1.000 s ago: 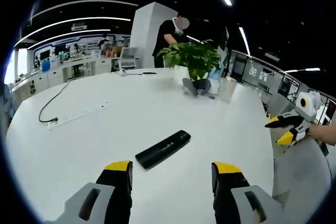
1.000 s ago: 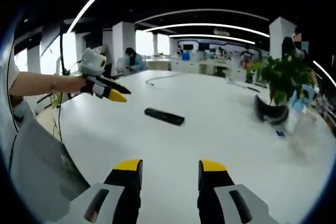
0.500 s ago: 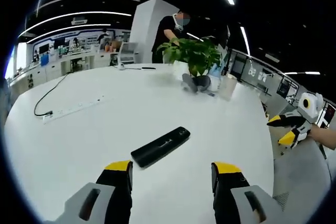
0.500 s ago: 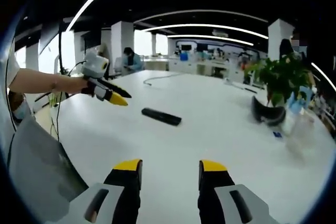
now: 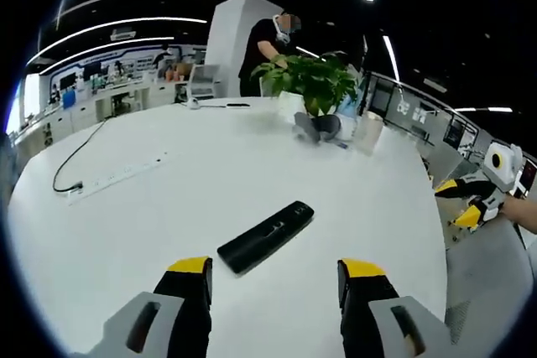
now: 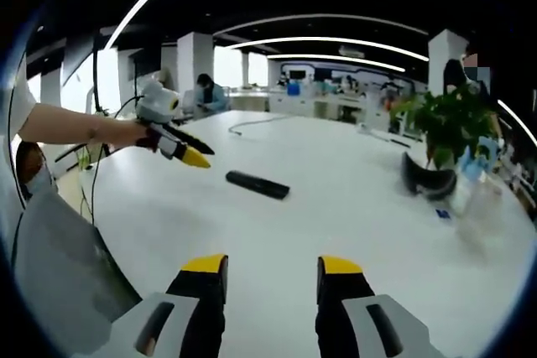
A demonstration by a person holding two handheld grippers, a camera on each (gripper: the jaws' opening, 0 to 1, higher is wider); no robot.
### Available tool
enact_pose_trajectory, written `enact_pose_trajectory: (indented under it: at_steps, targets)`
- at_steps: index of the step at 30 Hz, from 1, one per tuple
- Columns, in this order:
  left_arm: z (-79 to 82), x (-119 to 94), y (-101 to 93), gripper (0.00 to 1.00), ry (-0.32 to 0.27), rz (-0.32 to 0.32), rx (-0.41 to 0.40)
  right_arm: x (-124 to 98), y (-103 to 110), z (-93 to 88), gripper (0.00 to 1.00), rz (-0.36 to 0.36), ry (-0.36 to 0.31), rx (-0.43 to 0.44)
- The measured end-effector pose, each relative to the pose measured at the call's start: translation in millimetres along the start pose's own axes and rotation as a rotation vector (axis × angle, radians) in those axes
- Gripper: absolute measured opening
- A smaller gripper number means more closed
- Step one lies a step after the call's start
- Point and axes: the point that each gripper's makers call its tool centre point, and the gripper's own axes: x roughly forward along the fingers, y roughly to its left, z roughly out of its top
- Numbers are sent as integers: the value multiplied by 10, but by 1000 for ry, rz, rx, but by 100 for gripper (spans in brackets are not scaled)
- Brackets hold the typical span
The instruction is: Press the specified remote control buttons in sequence, fully releasing each button before pressing the next.
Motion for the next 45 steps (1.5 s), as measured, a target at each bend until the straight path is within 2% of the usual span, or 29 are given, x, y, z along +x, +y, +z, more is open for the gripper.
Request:
enact_pose_trajectory:
  at_steps: [29, 45]
  targets:
    - [23, 363, 46, 61, 121, -51, 133, 12, 13, -62, 37, 7, 32, -1]
    - [-123, 527, 82, 60, 202, -80, 161, 23, 5, -86, 36, 5, 44, 2]
